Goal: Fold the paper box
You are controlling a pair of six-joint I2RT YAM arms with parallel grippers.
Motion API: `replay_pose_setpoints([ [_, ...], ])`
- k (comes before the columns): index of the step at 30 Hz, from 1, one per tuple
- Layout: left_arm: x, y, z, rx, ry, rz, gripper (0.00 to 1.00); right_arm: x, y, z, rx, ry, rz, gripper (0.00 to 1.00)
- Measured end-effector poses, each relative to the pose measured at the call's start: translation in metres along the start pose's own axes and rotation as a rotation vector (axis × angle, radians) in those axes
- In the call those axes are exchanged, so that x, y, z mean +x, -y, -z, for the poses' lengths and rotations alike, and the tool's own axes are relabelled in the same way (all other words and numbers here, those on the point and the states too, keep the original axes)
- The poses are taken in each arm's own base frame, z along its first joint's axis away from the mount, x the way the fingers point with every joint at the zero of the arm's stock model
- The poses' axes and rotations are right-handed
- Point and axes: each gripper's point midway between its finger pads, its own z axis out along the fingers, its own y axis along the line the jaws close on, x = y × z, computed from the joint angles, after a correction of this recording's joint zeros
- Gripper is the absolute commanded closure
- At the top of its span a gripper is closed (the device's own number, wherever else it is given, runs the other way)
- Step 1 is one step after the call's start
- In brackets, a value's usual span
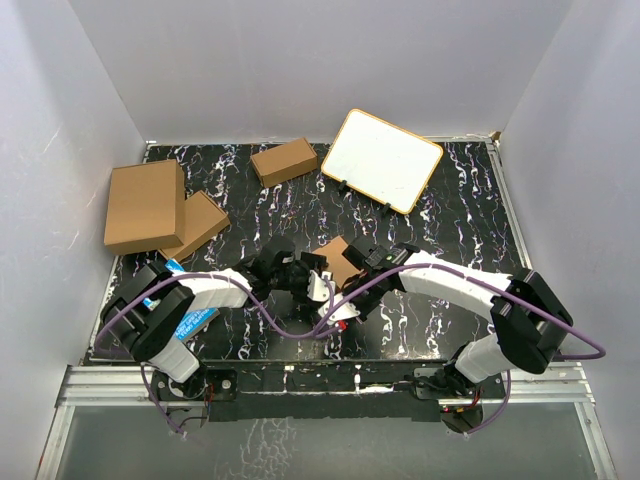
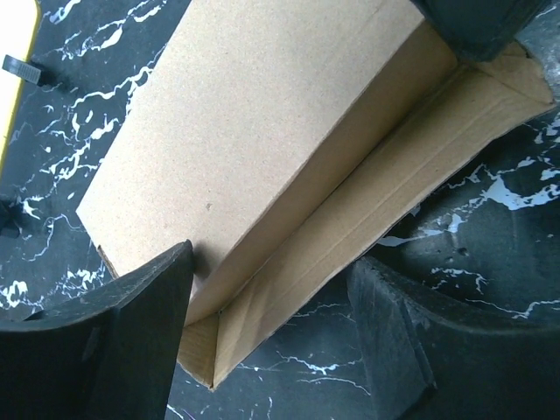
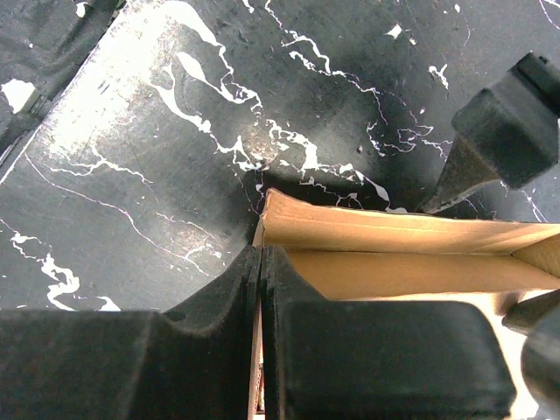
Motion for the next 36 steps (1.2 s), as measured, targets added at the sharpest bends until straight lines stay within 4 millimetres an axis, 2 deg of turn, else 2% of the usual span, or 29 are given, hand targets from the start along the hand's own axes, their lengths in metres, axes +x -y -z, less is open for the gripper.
replay_pose_setpoints([
  [12,0.0,0.012,0.012,0.033,-0.032,0.054,0.15,0.0,0.001,-0.001,-0.003,0.004,0.03,0.92],
  [21,-0.01,0.022,0.034,0.034,-0.05,0.158,0.1,-0.001,0.007,-0.001,0.016,0.007,0.052,0.92],
  [25,-0.024,0.011,0.044,-0.014,-0.018,0.226,0.08,-0.001,0.008,-0.002,0.019,0.006,0.057,0.92],
  [28,-0.024,0.001,0.048,-0.047,-0.011,0.34,0.07,-0.001,0.009,-0.002,0.02,0.007,0.061,0.92],
  [30,-0.019,-0.014,0.054,-0.096,-0.003,0.442,0.05,-0.001,0.009,-0.002,0.021,0.007,0.065,0.92],
  [35,0.009,-0.069,0.075,-0.279,0.017,0.751,0.04,-0.001,0.011,-0.002,0.025,0.008,0.071,0.92],
  [36,0.013,-0.075,0.076,-0.294,0.019,0.791,0.04,-0.001,0.011,-0.003,0.025,0.009,0.072,0.92],
])
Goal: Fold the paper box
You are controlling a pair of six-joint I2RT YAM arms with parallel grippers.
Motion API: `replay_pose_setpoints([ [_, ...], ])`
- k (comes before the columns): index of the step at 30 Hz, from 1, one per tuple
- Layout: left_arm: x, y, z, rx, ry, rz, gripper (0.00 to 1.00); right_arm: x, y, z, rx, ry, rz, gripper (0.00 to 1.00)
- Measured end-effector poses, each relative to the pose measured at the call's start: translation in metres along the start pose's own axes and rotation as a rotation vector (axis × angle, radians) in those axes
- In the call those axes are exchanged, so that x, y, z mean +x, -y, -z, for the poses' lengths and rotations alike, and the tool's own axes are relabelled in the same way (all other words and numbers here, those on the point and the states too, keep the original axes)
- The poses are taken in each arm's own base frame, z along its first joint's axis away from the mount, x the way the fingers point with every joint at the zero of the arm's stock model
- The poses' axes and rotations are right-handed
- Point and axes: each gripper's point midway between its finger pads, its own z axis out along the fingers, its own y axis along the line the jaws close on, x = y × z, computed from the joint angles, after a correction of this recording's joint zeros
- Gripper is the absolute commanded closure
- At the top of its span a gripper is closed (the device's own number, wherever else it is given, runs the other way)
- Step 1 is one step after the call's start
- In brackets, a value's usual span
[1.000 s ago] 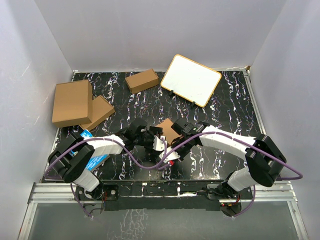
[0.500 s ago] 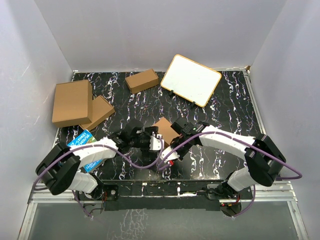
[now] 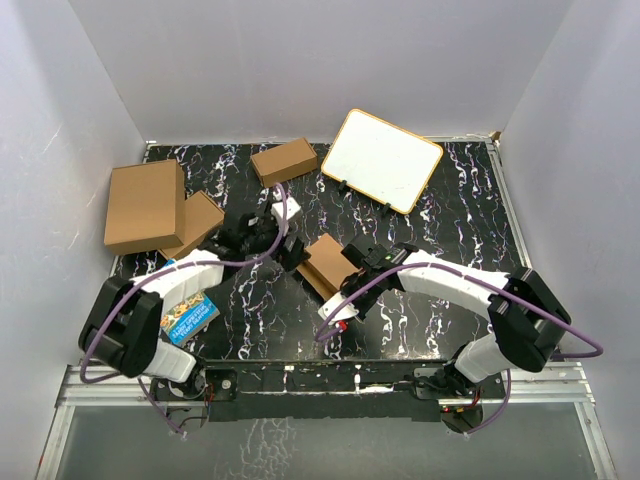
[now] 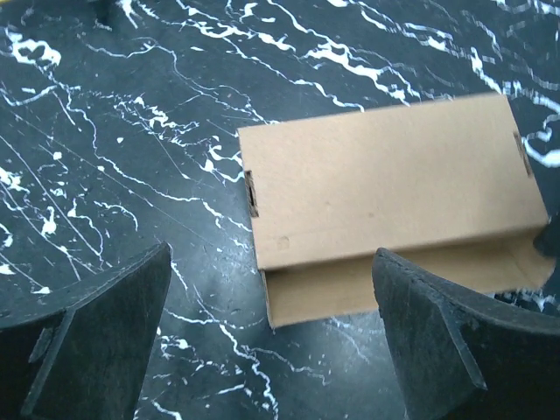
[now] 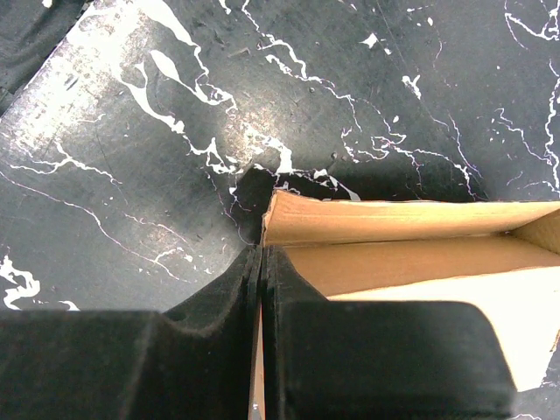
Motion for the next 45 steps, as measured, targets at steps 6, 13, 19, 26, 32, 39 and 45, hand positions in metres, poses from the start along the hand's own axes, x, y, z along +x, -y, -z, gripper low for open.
replay_pose_setpoints([
  [6,0.007,-0.015,-0.024,-0.012,-0.043,0.229,0.08,-0.001,0.001,-0.001,0.002,0.005,0.003,0.92],
  [13,0.033,-0.023,-0.041,-0.037,-0.14,0.355,0.13,-0.001,0.001,-0.001,0.001,0.008,0.003,0.92],
  [19,0.038,-0.029,-0.047,-0.054,-0.166,0.391,0.22,0.0,-0.001,-0.003,-0.008,0.01,-0.002,0.92],
  [26,0.045,-0.02,-0.05,0.001,-0.195,0.431,0.36,0.001,-0.002,-0.005,-0.015,0.01,-0.006,0.92],
  [32,0.044,-0.013,-0.049,0.036,-0.199,0.45,0.48,0.002,0.0,-0.007,-0.021,0.011,-0.008,0.92],
  [39,0.044,-0.01,-0.049,0.048,-0.203,0.463,0.53,0.001,0.002,-0.01,-0.03,0.017,-0.009,0.92],
  [45,0.044,-0.009,-0.048,0.052,-0.211,0.475,0.54,-0.003,0.003,-0.013,-0.042,0.022,0.001,0.92],
])
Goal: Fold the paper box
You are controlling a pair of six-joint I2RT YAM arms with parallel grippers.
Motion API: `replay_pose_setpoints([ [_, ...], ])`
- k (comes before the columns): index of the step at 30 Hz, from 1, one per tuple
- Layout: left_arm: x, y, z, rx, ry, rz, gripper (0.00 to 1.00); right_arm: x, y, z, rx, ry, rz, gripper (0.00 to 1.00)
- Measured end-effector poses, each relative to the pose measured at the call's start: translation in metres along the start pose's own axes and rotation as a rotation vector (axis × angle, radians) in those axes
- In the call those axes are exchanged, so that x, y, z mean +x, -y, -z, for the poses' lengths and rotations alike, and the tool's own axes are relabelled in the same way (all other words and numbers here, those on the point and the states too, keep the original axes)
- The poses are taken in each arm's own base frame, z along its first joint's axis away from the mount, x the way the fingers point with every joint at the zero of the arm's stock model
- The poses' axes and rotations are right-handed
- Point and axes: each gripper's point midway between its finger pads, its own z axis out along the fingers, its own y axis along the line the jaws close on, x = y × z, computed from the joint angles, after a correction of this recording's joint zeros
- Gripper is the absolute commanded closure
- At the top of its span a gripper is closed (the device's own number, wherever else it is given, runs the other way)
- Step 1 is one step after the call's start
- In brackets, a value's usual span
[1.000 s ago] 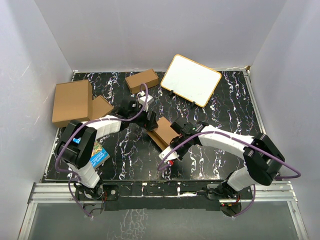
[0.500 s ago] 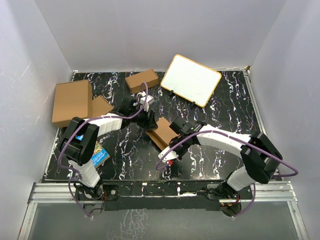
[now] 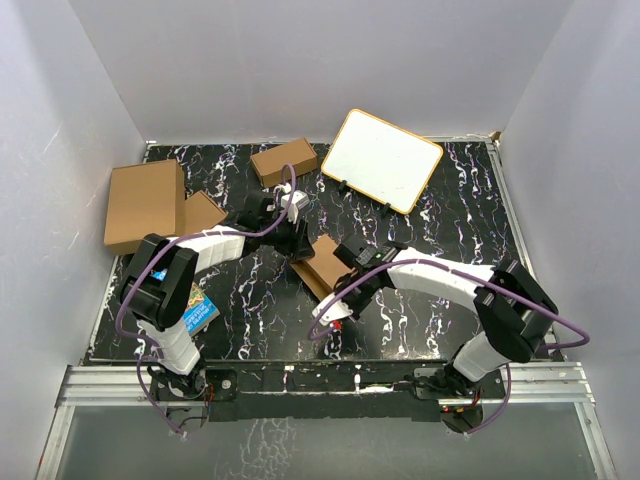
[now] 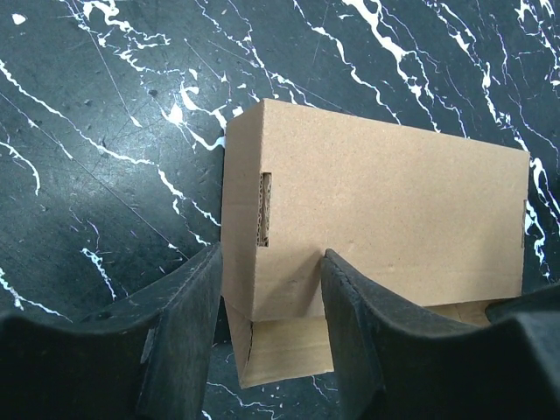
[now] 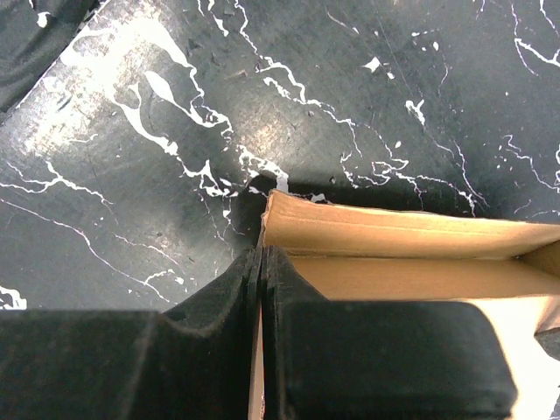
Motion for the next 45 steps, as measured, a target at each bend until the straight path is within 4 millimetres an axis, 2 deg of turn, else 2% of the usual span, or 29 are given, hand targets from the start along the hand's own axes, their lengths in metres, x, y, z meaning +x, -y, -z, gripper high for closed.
replay_pose_setpoints([
  [23,0.002,0.0,-0.001,0.01,-0.022,0.026,0.6,-0.007,0.005,-0.008,-0.042,0.003,0.008,0.92],
  [45,0.002,-0.001,-0.002,0.019,-0.031,0.035,0.61,-0.011,0.008,-0.014,-0.071,0.006,0.008,0.92],
])
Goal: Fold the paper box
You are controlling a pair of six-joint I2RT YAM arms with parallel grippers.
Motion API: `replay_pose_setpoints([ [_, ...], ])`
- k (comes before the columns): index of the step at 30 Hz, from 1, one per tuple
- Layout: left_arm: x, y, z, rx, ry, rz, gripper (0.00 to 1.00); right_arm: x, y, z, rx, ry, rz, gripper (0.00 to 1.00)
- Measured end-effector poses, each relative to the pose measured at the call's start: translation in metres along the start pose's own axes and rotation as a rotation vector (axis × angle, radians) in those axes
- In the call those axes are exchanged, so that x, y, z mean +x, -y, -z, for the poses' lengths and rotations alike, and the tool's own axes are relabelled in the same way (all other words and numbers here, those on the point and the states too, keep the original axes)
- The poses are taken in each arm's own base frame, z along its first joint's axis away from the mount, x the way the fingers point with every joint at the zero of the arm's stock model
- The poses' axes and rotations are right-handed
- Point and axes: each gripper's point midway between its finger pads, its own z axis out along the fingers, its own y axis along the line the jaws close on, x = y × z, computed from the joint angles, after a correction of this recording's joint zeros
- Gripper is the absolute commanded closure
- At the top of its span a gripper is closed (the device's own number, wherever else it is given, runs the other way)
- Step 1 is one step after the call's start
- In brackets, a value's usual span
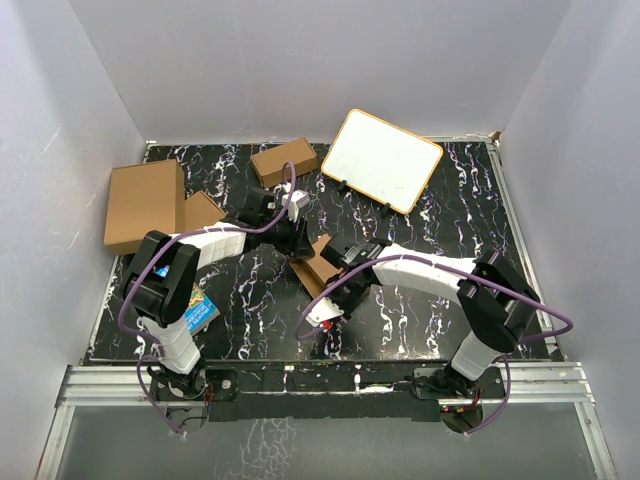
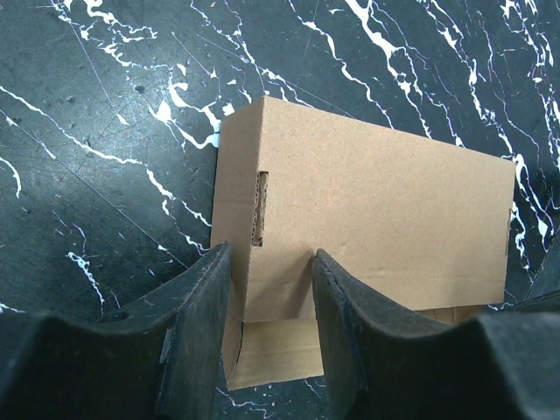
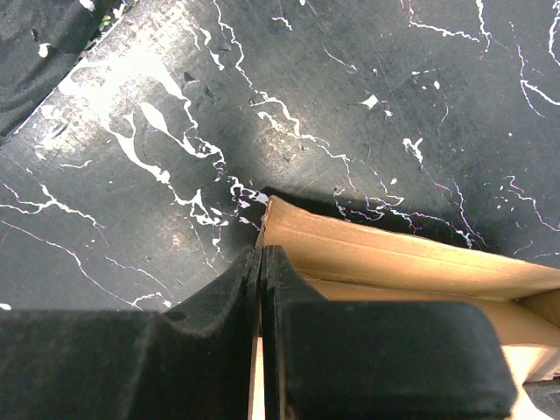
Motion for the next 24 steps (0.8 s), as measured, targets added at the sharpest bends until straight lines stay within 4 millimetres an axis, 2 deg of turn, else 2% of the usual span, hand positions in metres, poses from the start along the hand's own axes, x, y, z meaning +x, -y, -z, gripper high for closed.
replay_pose_setpoints([
  [24,-0.0006,0.0002,-0.0008,0.011,-0.003,0.004,0.62,-0.0021,0.0045,-0.0041,-0.012,0.001,0.005,0.92],
])
